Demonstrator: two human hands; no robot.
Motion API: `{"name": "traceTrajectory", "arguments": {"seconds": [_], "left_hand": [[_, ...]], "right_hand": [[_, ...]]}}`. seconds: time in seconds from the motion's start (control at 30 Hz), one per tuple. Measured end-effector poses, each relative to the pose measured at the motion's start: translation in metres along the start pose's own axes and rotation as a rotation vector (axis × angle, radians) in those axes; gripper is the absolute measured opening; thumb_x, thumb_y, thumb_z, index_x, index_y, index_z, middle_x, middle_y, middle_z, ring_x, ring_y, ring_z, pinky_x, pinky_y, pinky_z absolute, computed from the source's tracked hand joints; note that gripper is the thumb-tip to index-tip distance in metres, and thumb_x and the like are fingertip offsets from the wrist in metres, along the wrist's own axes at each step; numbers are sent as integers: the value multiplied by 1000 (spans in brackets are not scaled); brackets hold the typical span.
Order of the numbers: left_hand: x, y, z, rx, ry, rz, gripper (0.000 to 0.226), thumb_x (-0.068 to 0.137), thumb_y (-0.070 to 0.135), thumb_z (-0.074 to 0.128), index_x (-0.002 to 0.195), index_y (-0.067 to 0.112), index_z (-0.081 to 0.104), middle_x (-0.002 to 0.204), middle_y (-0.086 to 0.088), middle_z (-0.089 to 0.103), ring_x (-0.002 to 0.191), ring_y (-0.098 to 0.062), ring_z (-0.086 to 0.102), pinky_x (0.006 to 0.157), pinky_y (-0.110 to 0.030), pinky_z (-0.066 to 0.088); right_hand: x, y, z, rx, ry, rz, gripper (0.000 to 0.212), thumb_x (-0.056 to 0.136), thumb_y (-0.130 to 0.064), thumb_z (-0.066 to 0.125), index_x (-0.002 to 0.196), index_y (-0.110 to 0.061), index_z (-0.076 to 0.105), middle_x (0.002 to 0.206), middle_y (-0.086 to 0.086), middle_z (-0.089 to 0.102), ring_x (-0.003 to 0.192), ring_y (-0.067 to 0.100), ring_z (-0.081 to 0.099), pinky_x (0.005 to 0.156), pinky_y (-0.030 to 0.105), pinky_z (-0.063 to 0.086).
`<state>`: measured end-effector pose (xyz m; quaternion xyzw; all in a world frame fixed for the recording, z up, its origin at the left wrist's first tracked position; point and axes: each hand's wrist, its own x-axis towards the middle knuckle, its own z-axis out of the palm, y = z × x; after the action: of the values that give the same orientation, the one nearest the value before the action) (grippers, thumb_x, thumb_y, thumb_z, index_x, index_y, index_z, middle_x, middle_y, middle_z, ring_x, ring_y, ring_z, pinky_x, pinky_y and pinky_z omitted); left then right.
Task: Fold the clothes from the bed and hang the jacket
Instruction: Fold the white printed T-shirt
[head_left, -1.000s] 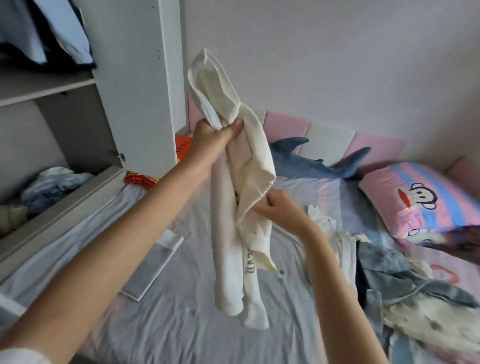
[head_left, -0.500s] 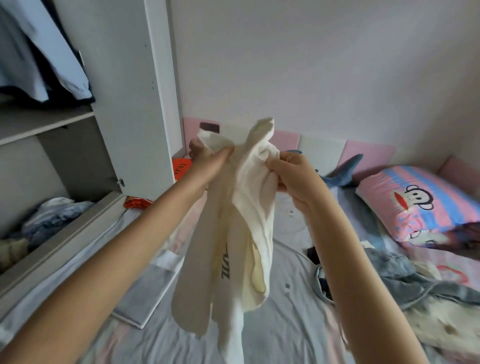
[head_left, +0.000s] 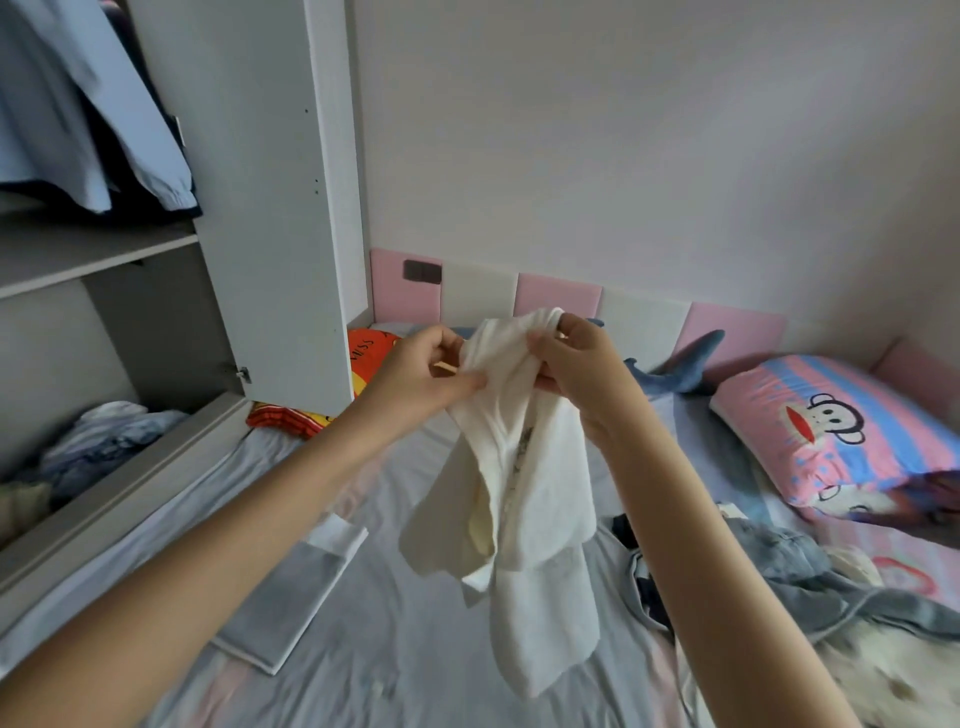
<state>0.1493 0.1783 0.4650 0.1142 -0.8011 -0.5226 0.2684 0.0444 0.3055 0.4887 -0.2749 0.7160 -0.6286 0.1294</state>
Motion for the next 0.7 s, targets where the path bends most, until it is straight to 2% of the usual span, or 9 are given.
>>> {"name": "traceTrajectory", "arguments": {"seconds": [0.07,0.1,0.13,0.2,0.3,0.43,0.57,0.63,0.7], "left_hand": [[-1,0,2,-20,-37,-18,41,78,9,75,112,9,52,97,-3,66,82,-10,62,74,-23,49],[0,0,4,-15,-4,10,43,77,7,76,112,9,50,96,-3,67,79,-7,62,71,-20,49],[-1,2,5,0,56,50,41,77,6,76,108,9,50,90,-1,66,73,-2,61,66,-16,47],[1,4,3,69,192,166,28,79,3,72,100,8,54,75,8,63,59,7,55,58,-10,41],[3,11,-5,209,284,359,6,83,2,68,87,2,64,63,11,57,51,3,47,53,-11,35],[8,18,-10,364,315,493,14,92,8,59,82,-2,63,54,12,40,50,-2,40,50,-10,27],[13,21,-9,402,349,483,24,98,22,48,97,4,63,62,13,49,57,-1,45,54,-17,33],[10,23,-5,454,301,499,24,98,26,48,98,8,64,61,11,52,56,-2,47,54,-17,34],[7,24,-1,449,264,505,27,96,29,48,101,10,66,71,4,64,61,-9,55,58,-21,42]], "right_hand": [[-1,-1,-1,17,29,-14,17,96,-6,48,104,4,59,102,27,65,90,33,66,87,50,54],[-1,-1,-3,32,48,-24,18,96,-6,47,105,5,59,103,27,65,90,34,66,85,49,55],[-3,-2,-4,50,64,-36,17,96,-6,47,105,4,59,100,26,65,88,33,67,81,45,57],[-5,-2,-8,97,83,-61,12,96,-4,47,97,-3,60,87,15,65,75,21,68,67,30,60],[-6,-1,-13,84,74,-100,21,96,-1,48,83,-13,59,71,3,63,57,5,65,58,22,57],[-9,2,-11,-30,100,-155,14,95,-10,54,82,-13,58,66,-4,67,63,7,68,60,27,54],[-13,-2,-5,-245,231,-387,20,83,-20,70,81,-28,51,75,-10,64,68,5,61,63,15,46],[-12,-8,0,-236,120,-475,23,81,-21,74,93,-29,57,89,-12,65,83,3,62,74,15,48],[-10,-9,6,-204,10,-526,20,83,-19,73,98,-26,62,90,-8,69,88,7,65,82,24,51]]}}
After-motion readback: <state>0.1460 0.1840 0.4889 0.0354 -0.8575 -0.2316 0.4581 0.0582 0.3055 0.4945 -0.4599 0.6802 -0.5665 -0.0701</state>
